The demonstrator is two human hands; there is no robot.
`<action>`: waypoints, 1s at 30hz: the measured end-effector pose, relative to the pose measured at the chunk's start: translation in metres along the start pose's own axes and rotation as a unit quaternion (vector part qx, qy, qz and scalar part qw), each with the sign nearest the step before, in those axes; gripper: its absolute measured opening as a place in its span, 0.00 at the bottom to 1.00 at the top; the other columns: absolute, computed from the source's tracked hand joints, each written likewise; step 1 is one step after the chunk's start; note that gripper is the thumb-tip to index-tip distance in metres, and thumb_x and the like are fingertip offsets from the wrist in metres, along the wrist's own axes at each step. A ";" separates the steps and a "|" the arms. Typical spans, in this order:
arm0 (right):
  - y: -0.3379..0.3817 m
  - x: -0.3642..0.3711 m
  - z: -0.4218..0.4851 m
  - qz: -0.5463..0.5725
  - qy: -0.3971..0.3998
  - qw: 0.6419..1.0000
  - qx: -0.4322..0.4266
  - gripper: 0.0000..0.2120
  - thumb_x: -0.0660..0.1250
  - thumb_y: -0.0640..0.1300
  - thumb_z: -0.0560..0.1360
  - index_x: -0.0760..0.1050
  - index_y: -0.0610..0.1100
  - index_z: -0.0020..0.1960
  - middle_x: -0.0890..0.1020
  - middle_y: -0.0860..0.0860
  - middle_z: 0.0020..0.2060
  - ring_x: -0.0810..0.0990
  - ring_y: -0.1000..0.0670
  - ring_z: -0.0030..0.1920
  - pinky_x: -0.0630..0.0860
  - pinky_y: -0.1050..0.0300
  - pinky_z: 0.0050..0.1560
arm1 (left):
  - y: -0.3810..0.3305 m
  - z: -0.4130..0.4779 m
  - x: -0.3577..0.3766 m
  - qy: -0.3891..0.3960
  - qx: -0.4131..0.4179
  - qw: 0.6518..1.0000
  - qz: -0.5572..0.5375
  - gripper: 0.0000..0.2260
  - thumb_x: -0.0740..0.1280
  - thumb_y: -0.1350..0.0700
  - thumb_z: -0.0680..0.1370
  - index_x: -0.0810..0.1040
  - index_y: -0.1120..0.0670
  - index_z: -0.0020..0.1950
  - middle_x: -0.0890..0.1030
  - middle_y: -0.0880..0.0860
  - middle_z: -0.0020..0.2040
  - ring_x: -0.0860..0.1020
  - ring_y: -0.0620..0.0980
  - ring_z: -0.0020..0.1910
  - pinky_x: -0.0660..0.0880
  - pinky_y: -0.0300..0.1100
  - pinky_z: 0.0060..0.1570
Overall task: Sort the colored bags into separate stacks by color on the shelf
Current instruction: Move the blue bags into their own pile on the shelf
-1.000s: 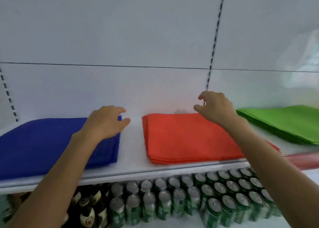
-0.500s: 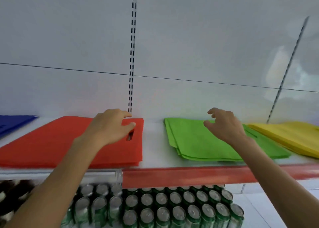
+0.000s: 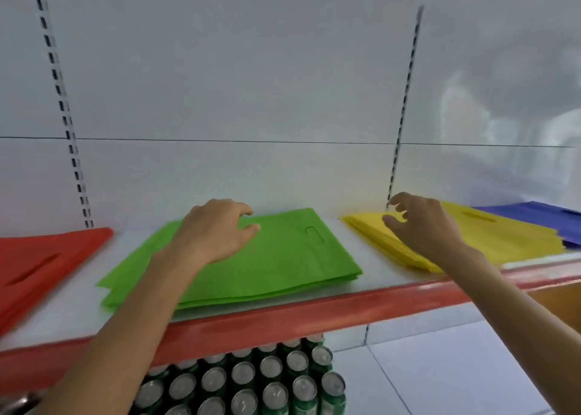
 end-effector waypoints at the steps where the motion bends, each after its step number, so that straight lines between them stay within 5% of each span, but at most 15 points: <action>1: -0.020 -0.004 0.005 0.000 -0.002 1.000 -0.003 0.17 0.66 0.50 0.75 0.74 0.46 0.62 0.80 0.47 0.56 0.77 0.44 0.56 0.75 0.50 0.54 | -0.019 0.005 0.007 -0.005 0.001 1.000 -0.003 0.19 0.60 0.45 0.78 0.71 0.49 0.68 0.73 0.50 0.67 0.70 0.50 0.66 0.66 0.46 0.65; 17: -0.296 -0.068 0.083 -0.030 0.020 0.999 -0.023 0.16 0.62 0.49 0.77 0.72 0.46 0.63 0.79 0.46 0.57 0.76 0.42 0.55 0.68 0.54 0.45 | -0.298 0.077 0.099 -0.016 -0.007 0.999 -0.027 0.18 0.61 0.46 0.78 0.73 0.50 0.66 0.75 0.51 0.65 0.71 0.52 0.65 0.66 0.49 0.64; 26: -0.473 -0.104 0.120 -0.088 -0.001 0.993 0.082 0.16 0.62 0.48 0.76 0.74 0.46 0.63 0.80 0.46 0.55 0.77 0.41 0.53 0.73 0.52 0.51 | -0.464 0.150 0.149 0.016 0.087 0.990 -0.107 0.17 0.62 0.46 0.78 0.74 0.49 0.65 0.74 0.49 0.66 0.70 0.49 0.65 0.66 0.46 0.65; 30: -0.538 -0.093 0.150 -0.100 0.022 0.992 0.076 0.12 0.61 0.45 0.75 0.76 0.45 0.58 0.80 0.44 0.52 0.77 0.40 0.49 0.71 0.55 0.45 | -0.517 0.172 0.182 0.003 0.068 0.996 -0.050 0.17 0.61 0.46 0.78 0.73 0.48 0.65 0.74 0.49 0.65 0.70 0.51 0.65 0.67 0.44 0.63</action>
Point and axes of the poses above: each hand's wrist, its own z-axis towards the middle knuckle, its own x-axis out of the palm, y = z × x, the point moved 7 cm from there along z, towards the middle knuckle
